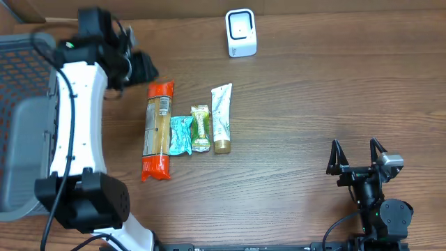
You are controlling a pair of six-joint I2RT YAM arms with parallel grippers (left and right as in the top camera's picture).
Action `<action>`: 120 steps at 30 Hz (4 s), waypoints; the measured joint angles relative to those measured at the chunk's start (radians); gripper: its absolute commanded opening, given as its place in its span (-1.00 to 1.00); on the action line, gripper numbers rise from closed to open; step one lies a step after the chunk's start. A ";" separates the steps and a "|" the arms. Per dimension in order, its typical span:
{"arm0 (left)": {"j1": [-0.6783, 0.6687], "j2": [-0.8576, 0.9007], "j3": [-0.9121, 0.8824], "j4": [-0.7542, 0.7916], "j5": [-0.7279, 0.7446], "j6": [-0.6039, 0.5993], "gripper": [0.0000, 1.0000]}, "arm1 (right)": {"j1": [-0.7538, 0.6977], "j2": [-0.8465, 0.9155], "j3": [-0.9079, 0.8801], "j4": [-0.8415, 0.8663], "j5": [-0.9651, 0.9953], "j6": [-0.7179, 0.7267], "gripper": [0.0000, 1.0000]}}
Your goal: Scan the item barcode
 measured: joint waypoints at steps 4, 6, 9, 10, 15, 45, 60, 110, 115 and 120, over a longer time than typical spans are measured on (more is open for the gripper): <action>-0.056 -0.004 0.243 -0.065 0.023 0.000 0.06 | 0.000 0.000 0.000 0.000 0.000 0.000 1.00; -0.112 -0.004 0.364 -0.108 0.032 0.000 0.07 | 0.000 0.000 0.000 0.000 0.000 0.001 1.00; -0.182 -0.008 0.447 -0.143 0.034 0.000 0.10 | 0.000 0.000 0.000 0.000 0.000 0.000 1.00; -0.192 -0.009 0.451 -0.148 0.034 0.000 0.09 | 0.000 0.000 0.000 0.000 0.000 0.001 1.00; -0.278 -0.009 0.456 -0.227 0.017 0.000 0.29 | 0.000 0.000 0.000 0.000 0.000 0.001 1.00; -0.375 -0.009 0.404 -0.250 -0.028 -0.006 0.99 | 0.000 0.000 0.000 0.000 0.000 0.000 1.00; -0.375 -0.009 0.404 -0.250 -0.028 -0.006 0.99 | 0.000 0.000 0.000 0.000 0.000 0.000 1.00; -0.375 -0.009 0.404 -0.264 -0.085 -0.108 0.08 | 0.000 0.000 0.000 0.000 0.000 0.000 1.00; -0.375 -0.009 0.404 -0.281 -0.123 -0.129 0.43 | 0.000 0.000 0.000 0.000 0.000 0.000 1.00; -0.375 -0.009 0.410 -0.318 -0.153 -0.114 0.68 | 0.000 0.000 0.000 0.000 0.000 0.001 1.00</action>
